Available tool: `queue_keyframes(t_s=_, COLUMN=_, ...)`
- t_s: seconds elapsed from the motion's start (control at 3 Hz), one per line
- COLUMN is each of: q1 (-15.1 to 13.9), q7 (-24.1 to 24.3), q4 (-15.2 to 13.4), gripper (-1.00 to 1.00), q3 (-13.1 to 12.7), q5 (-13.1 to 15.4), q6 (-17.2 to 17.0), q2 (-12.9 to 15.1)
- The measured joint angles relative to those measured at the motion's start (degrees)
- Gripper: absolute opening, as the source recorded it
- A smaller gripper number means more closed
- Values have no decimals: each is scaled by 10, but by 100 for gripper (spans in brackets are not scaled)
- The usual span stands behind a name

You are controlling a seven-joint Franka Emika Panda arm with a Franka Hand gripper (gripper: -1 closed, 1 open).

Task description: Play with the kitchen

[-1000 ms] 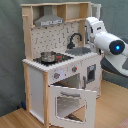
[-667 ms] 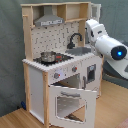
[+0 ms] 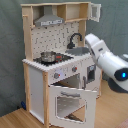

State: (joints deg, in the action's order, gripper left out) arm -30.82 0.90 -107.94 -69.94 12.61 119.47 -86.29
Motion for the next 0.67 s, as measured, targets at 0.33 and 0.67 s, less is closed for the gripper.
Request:
queue_keyframes(t_s=0.33, q1=7, q7=-6, q4=0, gripper=100, q3=-55, q5=30, q6=1, q2=2)
queue_keyframes(t_s=0.67, q1=2, q7=-27, q4=-1, gripper=100, q3=-109, q5=39, q6=26, q2=6)
